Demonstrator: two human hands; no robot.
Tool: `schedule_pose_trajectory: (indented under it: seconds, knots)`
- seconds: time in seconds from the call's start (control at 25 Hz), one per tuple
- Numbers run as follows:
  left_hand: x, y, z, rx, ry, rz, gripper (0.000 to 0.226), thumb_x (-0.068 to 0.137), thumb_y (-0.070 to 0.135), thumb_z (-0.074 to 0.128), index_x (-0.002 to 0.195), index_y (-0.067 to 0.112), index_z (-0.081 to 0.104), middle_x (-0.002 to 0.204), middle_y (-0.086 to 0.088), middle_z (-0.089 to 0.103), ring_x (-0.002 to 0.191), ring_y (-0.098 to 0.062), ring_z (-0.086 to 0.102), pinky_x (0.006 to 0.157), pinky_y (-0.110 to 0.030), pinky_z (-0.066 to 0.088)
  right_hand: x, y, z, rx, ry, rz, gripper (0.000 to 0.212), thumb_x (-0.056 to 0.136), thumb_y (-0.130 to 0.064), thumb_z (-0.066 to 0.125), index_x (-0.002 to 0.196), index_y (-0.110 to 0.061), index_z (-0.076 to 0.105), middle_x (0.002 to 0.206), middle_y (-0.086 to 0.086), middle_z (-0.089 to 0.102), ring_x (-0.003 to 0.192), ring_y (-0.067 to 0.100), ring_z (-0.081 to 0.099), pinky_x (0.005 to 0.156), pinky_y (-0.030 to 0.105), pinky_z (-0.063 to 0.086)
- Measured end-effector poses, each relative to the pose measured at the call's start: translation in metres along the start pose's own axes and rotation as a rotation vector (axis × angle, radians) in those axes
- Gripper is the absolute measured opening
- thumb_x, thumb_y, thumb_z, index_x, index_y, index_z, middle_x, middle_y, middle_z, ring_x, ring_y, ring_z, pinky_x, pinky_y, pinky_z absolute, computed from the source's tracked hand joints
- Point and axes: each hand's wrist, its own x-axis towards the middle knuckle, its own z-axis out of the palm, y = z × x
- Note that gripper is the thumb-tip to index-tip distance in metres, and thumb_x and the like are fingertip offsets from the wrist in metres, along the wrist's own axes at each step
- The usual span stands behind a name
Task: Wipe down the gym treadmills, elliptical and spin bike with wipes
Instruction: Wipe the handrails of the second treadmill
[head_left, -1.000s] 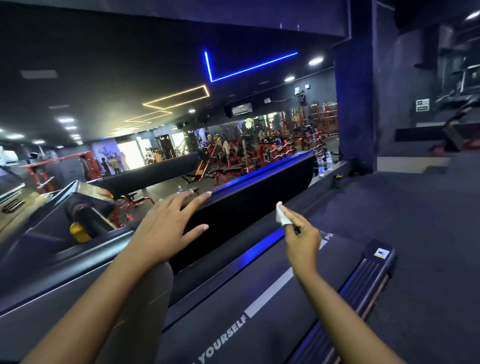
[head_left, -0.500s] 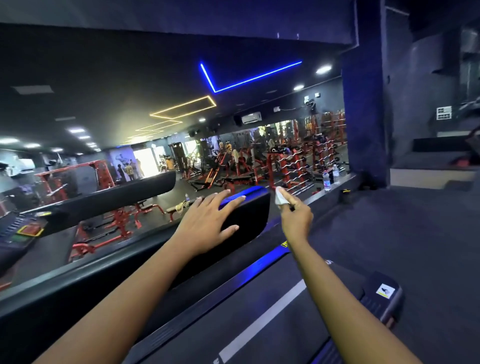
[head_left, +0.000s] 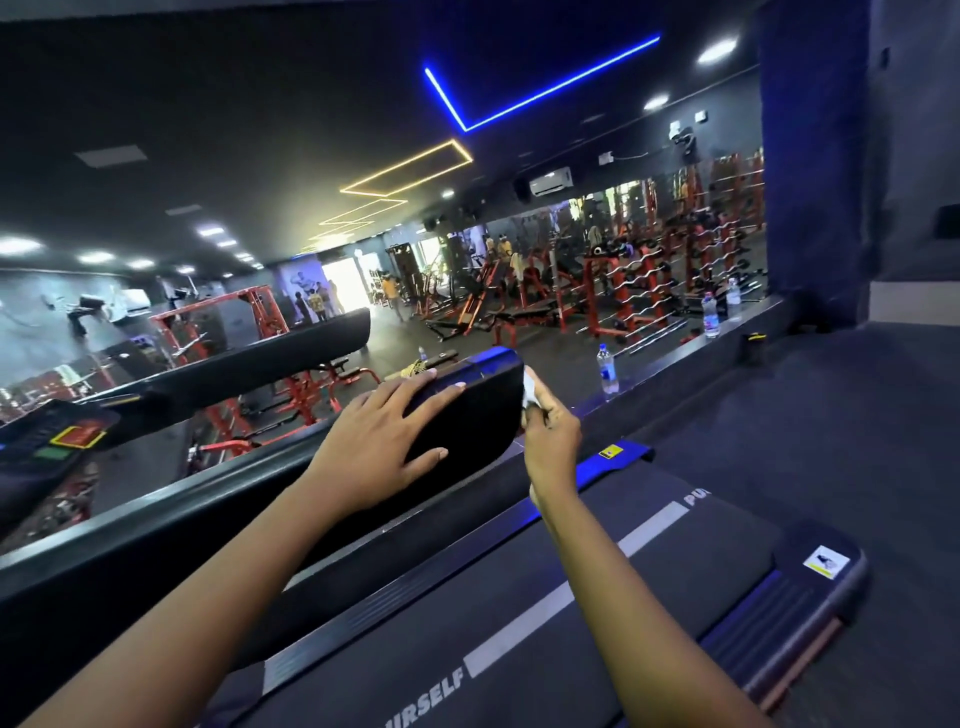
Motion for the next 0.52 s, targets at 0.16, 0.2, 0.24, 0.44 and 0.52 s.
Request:
schedule_pose_trajectory:
  seconds: [0.16,0.2,0.24,0.44,0.52]
  knots:
    - [0.000,0.001,0.002,0.006,0.006,-0.002,0.066,0.084,0.055,0.033,0.144,0.028,0.027,0.135,-0.011,0.052,0.115,-0.029,0.056,0.085,-0.041,0.051,-0.019,0.015,0.001,0.042,0.063,0.142,0.042,0.092,0.009,0.042,0.124,-0.012,0.059,0.112,-0.007,0.062,0.097,0.007,0.058,0.080,0.013,0.047]
    - [-0.001,0.001,0.004,0.005,0.013,-0.004,0.066,0.084,0.055,0.033,0.144,0.028,0.025,0.135,-0.010,0.051,0.116,-0.029,0.055,0.086,-0.042,0.051,-0.024,0.021,0.001,0.058,0.069,0.176,0.041,0.092,0.008,0.043,0.123,-0.011,0.059,0.113,-0.004,0.063,0.097,0.010,0.059,0.083,0.017,0.049]
    - [0.000,0.001,0.004,0.005,0.016,-0.007,0.066,0.084,0.055,0.032,0.144,0.029,0.025,0.136,-0.010,0.051,0.116,-0.029,0.055,0.086,-0.042,0.051,-0.030,0.025,0.001,0.097,0.067,0.228,0.039,0.092,0.008,0.043,0.124,-0.009,0.059,0.114,-0.001,0.064,0.098,0.013,0.061,0.087,0.022,0.050]
    - [0.000,0.002,0.007,0.011,0.044,-0.006,0.065,0.084,0.055,0.033,0.144,0.030,0.025,0.135,-0.009,0.051,0.116,-0.029,0.055,0.086,-0.042,0.051,-0.038,0.013,-0.015,0.054,0.126,0.191,0.043,0.089,0.010,0.047,0.116,-0.017,0.064,0.114,0.005,0.065,0.089,0.011,0.060,0.079,0.018,0.048]
    - [0.001,0.001,0.008,0.007,0.062,-0.010,0.065,0.084,0.055,0.034,0.144,0.030,0.027,0.135,-0.009,0.052,0.115,-0.028,0.056,0.086,-0.041,0.051,-0.017,-0.017,-0.019,-0.189,0.185,-0.093,0.046,0.085,0.012,0.045,0.117,-0.015,0.065,0.111,0.000,0.065,0.094,0.008,0.057,0.083,0.015,0.044]
